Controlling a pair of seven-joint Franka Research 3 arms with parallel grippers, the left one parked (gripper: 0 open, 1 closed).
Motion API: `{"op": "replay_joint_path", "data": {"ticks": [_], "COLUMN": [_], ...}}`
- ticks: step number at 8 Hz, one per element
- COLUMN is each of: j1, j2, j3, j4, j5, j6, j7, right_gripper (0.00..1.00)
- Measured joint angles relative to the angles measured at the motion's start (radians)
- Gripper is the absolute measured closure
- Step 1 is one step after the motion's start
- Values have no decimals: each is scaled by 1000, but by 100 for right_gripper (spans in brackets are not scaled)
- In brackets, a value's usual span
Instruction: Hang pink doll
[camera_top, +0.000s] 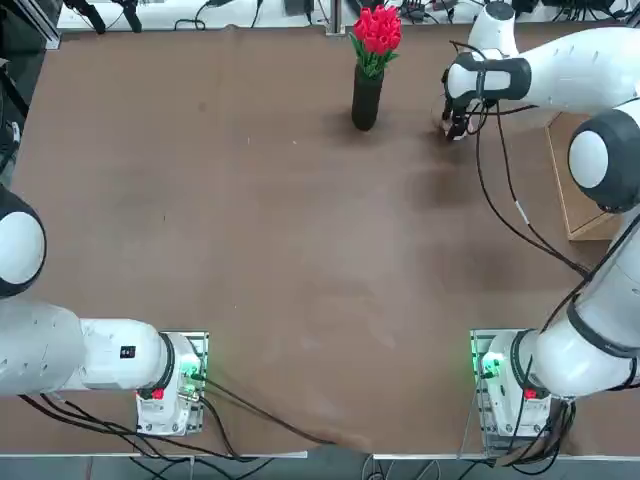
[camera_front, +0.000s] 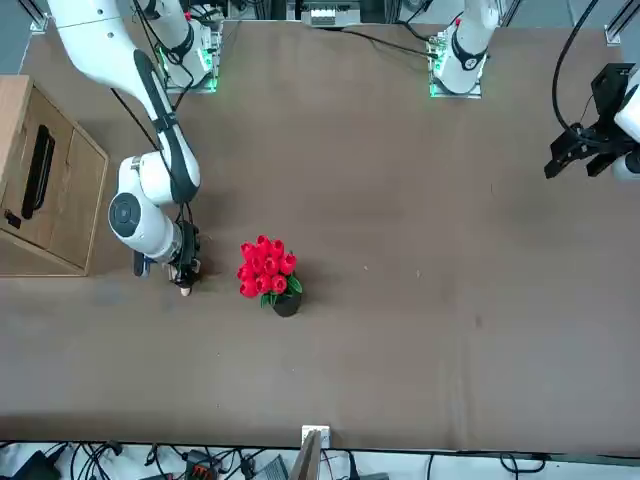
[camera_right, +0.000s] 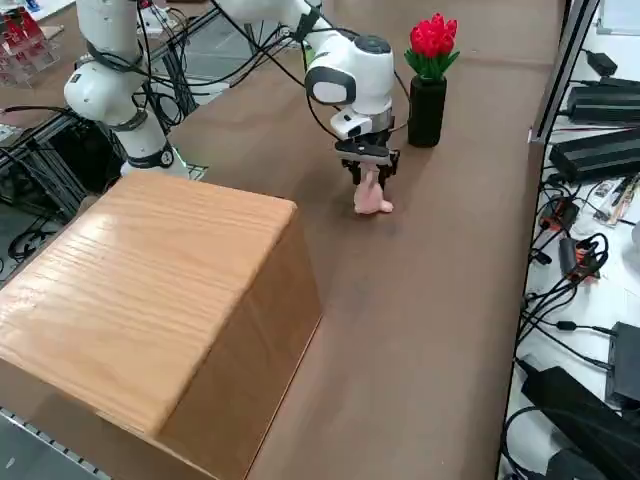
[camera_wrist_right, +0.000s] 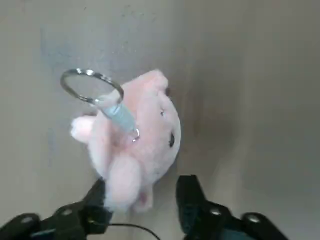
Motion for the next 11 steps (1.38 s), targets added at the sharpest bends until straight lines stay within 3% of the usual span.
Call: {"op": "replay_joint_path", "data": {"ticks": [1, 3, 7, 8, 11], "j1": [0, 0, 1, 0, -11], "j2": [0, 0, -6, -23, -94], "j3": [0, 0, 0, 0, -10], "j4": [0, 0, 10, 32, 269], "j5": [0, 0, -1, -11, -114], "j6": [0, 0, -11, -64, -521], "j7": [6, 21, 55, 57, 62], "right_gripper": [59, 95, 96, 96, 96]}}
